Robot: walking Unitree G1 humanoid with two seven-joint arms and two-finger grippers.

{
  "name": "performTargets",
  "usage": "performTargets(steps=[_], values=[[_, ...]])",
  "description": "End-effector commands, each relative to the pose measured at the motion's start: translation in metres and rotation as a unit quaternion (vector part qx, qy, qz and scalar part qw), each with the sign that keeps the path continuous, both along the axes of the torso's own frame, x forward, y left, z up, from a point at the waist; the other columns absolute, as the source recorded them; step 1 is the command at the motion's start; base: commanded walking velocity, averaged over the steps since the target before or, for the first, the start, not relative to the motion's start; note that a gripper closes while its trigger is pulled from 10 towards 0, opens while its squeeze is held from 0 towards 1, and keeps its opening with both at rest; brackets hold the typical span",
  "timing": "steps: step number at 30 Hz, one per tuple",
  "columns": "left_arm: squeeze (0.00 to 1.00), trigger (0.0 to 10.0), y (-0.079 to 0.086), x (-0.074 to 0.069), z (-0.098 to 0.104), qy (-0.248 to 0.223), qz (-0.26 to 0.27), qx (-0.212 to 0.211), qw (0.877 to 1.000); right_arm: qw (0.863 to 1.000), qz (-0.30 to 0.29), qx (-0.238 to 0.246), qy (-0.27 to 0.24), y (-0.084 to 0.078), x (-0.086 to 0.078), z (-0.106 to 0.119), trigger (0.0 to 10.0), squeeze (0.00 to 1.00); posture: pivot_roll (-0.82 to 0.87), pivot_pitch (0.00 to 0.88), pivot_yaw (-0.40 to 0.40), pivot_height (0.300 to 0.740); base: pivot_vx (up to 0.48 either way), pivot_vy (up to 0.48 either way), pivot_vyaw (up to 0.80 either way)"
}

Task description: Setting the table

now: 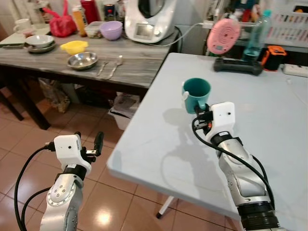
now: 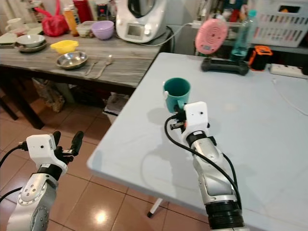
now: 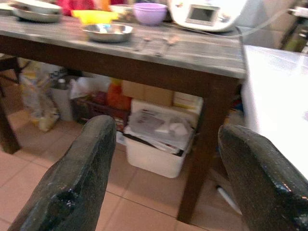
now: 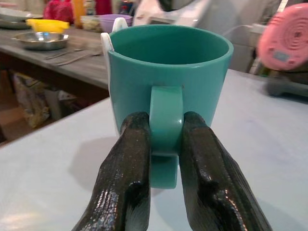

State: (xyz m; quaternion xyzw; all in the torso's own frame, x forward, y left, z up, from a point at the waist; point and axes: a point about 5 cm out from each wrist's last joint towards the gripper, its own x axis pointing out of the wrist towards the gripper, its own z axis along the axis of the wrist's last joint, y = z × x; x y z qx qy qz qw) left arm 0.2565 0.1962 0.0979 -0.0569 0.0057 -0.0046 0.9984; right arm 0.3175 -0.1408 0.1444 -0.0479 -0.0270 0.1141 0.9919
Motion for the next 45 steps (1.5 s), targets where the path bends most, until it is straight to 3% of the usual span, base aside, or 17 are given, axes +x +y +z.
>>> performTargets(steps=[1, 45], values=[[0.00, 10.0, 0.003, -0.001, -0.002, 0.004, 0.003, 0.003, 1.000, 1.000, 0.004, 0.005, -0.017, 0.003, 0.000, 0.009, 10.0, 0.00, -0.09, 0.042, 0.058, 0.740, 0.000, 0.480, 0.00], [0.00, 10.0, -0.006, 0.012, 0.009, -0.030, -0.006, 0.021, 0.999, 0.999, -0.022, -0.006, -0.036, 0.003, 0.006, 0.014, 10.0, 0.00, -0.08, 0.019, 0.067, 0.740, 0.000, 0.469, 0.00]])
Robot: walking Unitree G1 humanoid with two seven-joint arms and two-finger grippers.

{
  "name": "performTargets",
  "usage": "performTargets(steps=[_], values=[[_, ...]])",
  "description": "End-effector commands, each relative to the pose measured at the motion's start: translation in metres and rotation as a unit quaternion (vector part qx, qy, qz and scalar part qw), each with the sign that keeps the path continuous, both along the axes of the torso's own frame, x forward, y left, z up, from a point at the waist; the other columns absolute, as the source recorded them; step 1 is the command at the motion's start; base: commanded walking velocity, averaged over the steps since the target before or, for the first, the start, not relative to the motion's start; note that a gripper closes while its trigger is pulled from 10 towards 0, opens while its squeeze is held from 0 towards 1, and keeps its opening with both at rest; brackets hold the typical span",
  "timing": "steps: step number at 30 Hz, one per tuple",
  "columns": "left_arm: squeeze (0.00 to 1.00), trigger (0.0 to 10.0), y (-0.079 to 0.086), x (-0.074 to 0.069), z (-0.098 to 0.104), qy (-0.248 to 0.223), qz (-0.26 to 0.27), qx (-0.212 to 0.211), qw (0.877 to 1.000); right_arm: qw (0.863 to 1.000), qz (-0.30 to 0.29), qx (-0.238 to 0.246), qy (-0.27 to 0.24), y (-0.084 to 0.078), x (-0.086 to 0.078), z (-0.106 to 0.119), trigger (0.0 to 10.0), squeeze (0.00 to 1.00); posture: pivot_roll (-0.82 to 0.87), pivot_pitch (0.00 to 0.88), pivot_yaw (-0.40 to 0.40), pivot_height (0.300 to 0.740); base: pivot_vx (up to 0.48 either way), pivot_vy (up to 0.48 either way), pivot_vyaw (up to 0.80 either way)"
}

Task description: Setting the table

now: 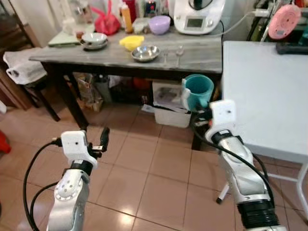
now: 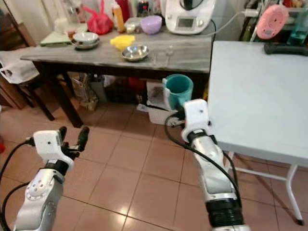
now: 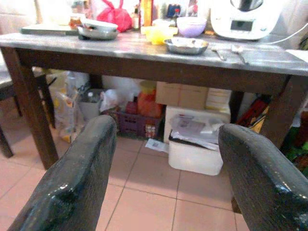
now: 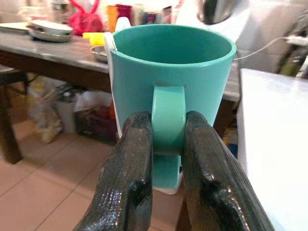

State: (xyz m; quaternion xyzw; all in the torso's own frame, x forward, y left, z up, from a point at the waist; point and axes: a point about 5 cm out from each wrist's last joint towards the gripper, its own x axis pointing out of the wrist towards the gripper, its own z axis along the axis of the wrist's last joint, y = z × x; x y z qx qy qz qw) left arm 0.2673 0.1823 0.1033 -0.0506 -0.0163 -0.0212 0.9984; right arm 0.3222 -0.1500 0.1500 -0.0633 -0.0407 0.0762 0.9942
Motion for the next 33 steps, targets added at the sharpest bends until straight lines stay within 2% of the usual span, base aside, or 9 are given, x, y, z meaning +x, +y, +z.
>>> performTargets(steps=[1, 10, 15, 23, 33], values=[[0.00, 10.0, 0.007, 0.001, 0.005, -0.012, 0.008, 0.016, 1.000, 1.000, 0.015, 0.005, -0.020, 0.012, 0.002, 0.008, 10.0, 0.00, -0.08, 0.018, 0.068, 0.740, 0.000, 0.000, 0.00], [0.00, 10.0, 0.001, -0.001, 0.007, -0.021, -0.021, -0.002, 1.000, 1.000, 0.007, 0.002, -0.020, 0.010, 0.002, 0.008, 10.0, 0.00, -0.09, 0.018, 0.068, 0.740, 0.000, 0.000, 0.00], [0.00, 10.0, 0.001, -0.003, 0.008, -0.026, -0.025, -0.002, 0.999, 1.000, 0.005, 0.002, -0.020, 0.011, 0.002, 0.008, 10.0, 0.00, -0.08, 0.022, 0.070, 0.740, 0.000, 0.000, -0.41], [0.00, 10.0, -0.002, -0.003, 0.010, -0.029, -0.034, -0.005, 0.999, 1.000, 0.006, 0.000, -0.020, 0.011, 0.002, 0.008, 10.0, 0.00, -0.09, 0.027, 0.075, 0.740, 0.298, 0.000, 0.00], [0.00, 10.0, -0.006, -0.004, 0.009, -0.026, -0.047, -0.010, 0.999, 1.000, 0.010, -0.008, -0.026, 0.014, 0.002, 0.009, 10.0, 0.00, -0.09, 0.034, 0.080, 0.740, 0.480, 0.000, 0.00]])
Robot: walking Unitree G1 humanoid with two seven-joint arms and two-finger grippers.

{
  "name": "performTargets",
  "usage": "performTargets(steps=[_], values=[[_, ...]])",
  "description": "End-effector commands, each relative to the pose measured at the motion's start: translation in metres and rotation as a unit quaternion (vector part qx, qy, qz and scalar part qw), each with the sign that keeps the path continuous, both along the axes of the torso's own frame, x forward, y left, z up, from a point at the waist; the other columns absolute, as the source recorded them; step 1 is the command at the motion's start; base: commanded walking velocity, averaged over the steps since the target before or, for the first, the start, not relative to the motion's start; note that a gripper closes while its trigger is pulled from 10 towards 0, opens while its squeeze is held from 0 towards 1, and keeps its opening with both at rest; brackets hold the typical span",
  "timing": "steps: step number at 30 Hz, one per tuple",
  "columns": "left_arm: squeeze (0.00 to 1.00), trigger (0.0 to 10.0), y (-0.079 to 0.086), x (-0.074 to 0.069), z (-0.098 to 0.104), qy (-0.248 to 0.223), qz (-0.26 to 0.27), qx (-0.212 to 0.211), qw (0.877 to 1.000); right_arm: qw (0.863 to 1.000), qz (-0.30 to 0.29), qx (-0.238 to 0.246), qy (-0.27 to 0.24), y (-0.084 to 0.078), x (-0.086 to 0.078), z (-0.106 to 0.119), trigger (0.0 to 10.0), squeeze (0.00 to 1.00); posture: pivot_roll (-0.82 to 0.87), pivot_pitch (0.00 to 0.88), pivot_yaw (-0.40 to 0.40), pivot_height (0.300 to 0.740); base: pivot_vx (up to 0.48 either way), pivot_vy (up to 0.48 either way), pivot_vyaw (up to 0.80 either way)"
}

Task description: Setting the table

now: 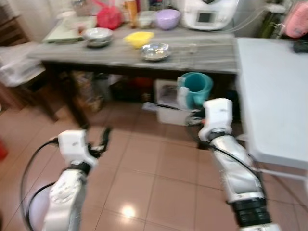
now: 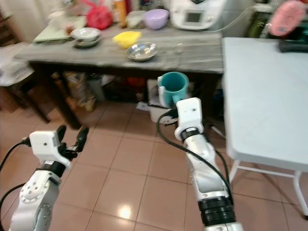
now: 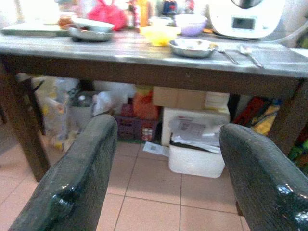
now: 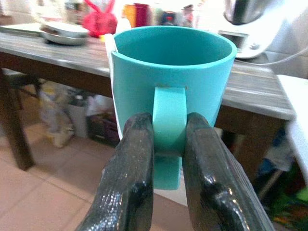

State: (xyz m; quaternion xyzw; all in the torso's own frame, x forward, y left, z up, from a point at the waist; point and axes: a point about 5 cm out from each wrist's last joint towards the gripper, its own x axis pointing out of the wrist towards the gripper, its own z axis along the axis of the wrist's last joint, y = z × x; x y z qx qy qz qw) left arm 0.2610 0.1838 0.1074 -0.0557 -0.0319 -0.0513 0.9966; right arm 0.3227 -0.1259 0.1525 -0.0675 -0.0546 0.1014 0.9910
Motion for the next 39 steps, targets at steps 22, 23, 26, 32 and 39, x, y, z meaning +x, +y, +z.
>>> performTargets(steps=[22, 23, 26, 32, 39], values=[[0.00, 10.0, -0.021, 0.008, 0.025, -0.041, -0.038, -0.009, 0.998, 0.999, -0.021, -0.007, -0.031, -0.015, 0.004, 0.014, 10.0, 0.00, -0.09, 0.025, 0.074, 0.740, 0.480, 0.000, 0.00], [0.00, 10.0, -0.022, 0.008, 0.026, -0.042, -0.039, -0.009, 0.998, 0.999, -0.015, -0.006, -0.032, -0.014, 0.004, 0.015, 10.0, 0.00, -0.09, 0.025, 0.074, 0.740, 0.480, 0.000, 0.00], [0.00, 10.0, -0.022, 0.008, 0.027, -0.044, -0.039, -0.010, 0.998, 0.999, -0.006, -0.004, -0.036, -0.013, 0.004, 0.017, 10.0, 0.00, -0.09, 0.025, 0.074, 0.740, 0.480, 0.000, 0.00], [0.00, 10.0, -0.024, 0.008, 0.029, -0.046, -0.041, -0.011, 0.998, 0.999, 0.011, -0.011, -0.050, -0.010, 0.003, 0.023, 10.0, 0.00, -0.09, 0.022, 0.070, 0.740, 0.480, 0.000, 0.00], [0.00, 10.0, -0.025, 0.009, 0.034, -0.053, -0.041, -0.013, 0.998, 0.998, 0.024, -0.014, -0.058, -0.007, 0.003, 0.027, 10.0, 0.00, -0.09, 0.024, 0.069, 0.740, 0.480, 0.000, 0.00]])
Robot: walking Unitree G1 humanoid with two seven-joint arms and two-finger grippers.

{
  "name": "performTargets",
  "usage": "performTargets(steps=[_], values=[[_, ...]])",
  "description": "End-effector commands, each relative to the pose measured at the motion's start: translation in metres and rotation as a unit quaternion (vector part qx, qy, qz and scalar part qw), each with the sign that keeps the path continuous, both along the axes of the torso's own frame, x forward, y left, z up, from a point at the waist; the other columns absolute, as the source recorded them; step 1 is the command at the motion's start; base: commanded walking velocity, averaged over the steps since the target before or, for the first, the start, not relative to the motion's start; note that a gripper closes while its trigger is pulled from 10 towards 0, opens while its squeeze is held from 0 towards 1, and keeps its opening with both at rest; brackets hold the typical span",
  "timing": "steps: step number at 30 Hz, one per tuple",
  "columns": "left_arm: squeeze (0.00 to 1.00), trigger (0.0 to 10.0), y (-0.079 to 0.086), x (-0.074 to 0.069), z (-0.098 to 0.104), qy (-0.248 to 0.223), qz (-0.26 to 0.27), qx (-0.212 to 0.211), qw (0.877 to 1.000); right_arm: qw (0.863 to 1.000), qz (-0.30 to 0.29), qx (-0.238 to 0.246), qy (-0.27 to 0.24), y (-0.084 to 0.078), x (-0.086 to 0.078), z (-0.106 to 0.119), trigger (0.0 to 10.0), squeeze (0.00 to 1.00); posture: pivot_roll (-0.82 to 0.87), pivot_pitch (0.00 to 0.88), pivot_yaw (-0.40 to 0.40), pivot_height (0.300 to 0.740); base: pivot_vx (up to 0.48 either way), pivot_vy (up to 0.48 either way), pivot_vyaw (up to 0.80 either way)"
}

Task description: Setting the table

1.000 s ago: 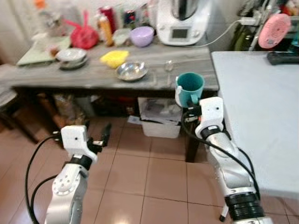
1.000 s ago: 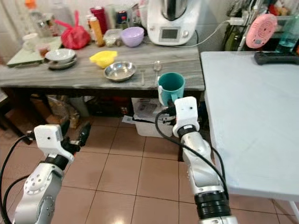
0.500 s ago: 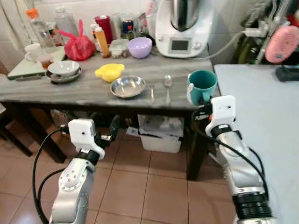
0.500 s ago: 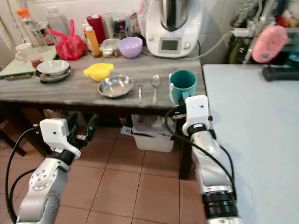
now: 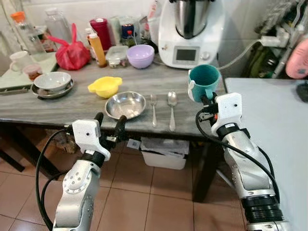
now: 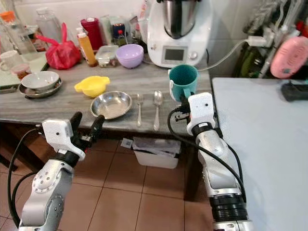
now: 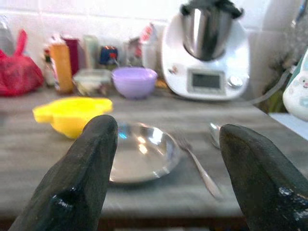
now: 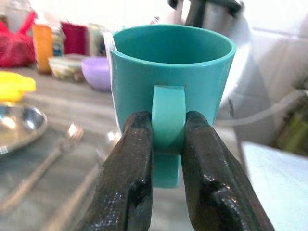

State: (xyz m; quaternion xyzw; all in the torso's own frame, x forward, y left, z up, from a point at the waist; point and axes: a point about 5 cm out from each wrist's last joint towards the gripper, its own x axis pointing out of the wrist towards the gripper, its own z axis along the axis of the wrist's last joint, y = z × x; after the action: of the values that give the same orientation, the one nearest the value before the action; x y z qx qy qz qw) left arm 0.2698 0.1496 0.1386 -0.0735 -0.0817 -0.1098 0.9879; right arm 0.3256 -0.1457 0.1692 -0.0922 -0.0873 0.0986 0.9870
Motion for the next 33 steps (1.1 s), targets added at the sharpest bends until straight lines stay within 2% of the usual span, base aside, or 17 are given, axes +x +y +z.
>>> performTargets(steps=[1, 14, 20, 23, 28, 33], values=[[0.00, 10.0, 0.009, 0.000, 0.003, -0.001, 0.016, 0.005, 1.000, 0.999, 0.027, 0.006, -0.022, 0.013, 0.000, 0.011, 10.0, 0.00, -0.09, 0.024, 0.069, 0.740, 0.480, 0.000, 0.00], [0.00, 10.0, 0.006, -0.007, 0.002, 0.003, 0.009, 0.008, 1.000, 0.998, 0.052, -0.002, -0.027, 0.014, -0.003, 0.015, 10.0, 0.00, -0.10, 0.032, 0.062, 0.740, 0.480, 0.000, 0.00], [0.00, 10.0, 0.007, -0.013, 0.000, 0.007, 0.005, 0.004, 1.000, 0.998, 0.059, -0.003, -0.027, 0.016, -0.005, 0.016, 10.0, 0.00, -0.09, 0.035, 0.062, 0.740, 0.100, 0.000, 0.00], [0.00, 10.0, 0.005, -0.019, -0.001, 0.008, -0.013, 0.014, 1.000, 0.998, 0.061, -0.003, -0.028, 0.016, -0.006, 0.016, 10.0, 0.00, -0.09, 0.037, 0.063, 0.740, 0.000, 0.000, 0.00], [0.00, 10.0, 0.000, -0.037, -0.006, 0.027, -0.079, 0.021, 0.996, 0.998, 0.064, -0.003, -0.023, 0.016, -0.008, 0.015, 10.0, 0.00, -0.09, 0.047, 0.061, 0.740, 0.000, 0.000, 0.00], [0.00, 10.0, 0.000, -0.044, -0.009, 0.039, -0.110, 0.026, 0.993, 0.997, 0.070, -0.002, -0.015, 0.016, -0.009, 0.014, 10.0, 0.00, -0.09, 0.054, 0.060, 0.740, 0.000, 0.000, 0.00]])
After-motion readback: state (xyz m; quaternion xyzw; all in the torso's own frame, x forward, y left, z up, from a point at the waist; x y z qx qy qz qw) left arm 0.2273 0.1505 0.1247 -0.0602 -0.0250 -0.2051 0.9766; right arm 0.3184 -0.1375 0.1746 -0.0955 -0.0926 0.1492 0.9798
